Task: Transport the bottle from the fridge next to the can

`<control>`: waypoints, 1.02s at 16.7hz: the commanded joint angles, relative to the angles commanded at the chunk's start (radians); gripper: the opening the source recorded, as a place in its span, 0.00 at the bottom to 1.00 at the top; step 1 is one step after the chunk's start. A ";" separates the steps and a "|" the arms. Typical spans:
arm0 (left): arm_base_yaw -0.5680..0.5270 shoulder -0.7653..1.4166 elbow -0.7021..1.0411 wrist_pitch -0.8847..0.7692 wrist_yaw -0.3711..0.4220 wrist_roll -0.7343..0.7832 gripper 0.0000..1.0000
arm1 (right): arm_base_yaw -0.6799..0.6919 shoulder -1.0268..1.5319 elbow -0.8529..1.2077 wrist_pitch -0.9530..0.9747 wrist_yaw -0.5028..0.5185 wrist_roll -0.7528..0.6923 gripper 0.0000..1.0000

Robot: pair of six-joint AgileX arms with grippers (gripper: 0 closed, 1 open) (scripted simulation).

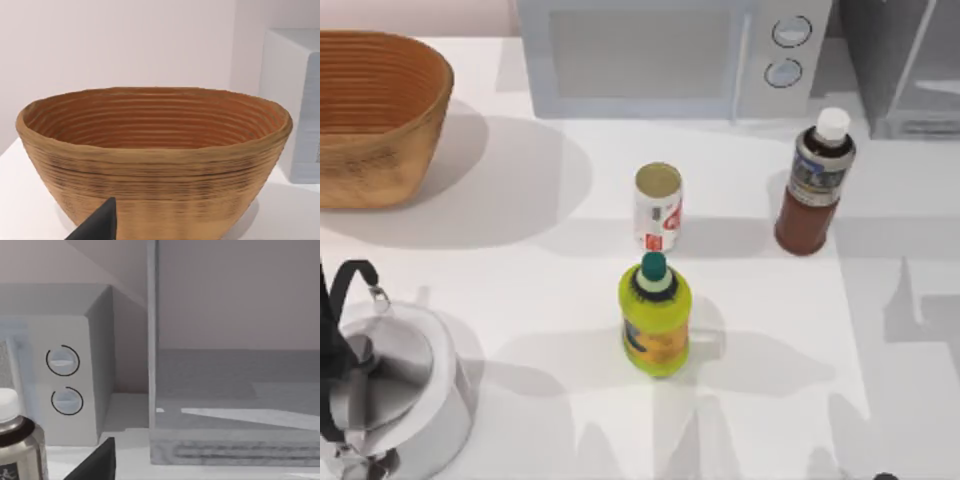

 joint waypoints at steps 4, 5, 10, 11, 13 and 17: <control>0.000 0.000 0.000 0.000 0.000 0.000 1.00 | -0.094 -0.270 -0.077 -0.199 -0.090 -0.001 1.00; 0.000 0.000 0.000 0.000 0.000 0.000 1.00 | -0.109 -0.314 -0.089 -0.232 -0.105 -0.001 1.00; 0.000 0.000 0.000 0.000 0.000 0.000 1.00 | -0.135 -0.384 -0.106 -0.285 -0.131 -0.001 1.00; 0.000 0.000 0.000 0.000 0.000 0.000 1.00 | -0.135 -0.384 -0.106 -0.285 -0.131 -0.001 1.00; 0.000 0.000 0.000 0.000 0.000 0.000 1.00 | -0.132 -0.381 -0.103 -0.283 -0.130 -0.001 1.00; 0.000 0.000 0.000 0.000 0.000 0.000 1.00 | -0.135 -0.435 -0.058 -0.349 -0.127 -0.003 1.00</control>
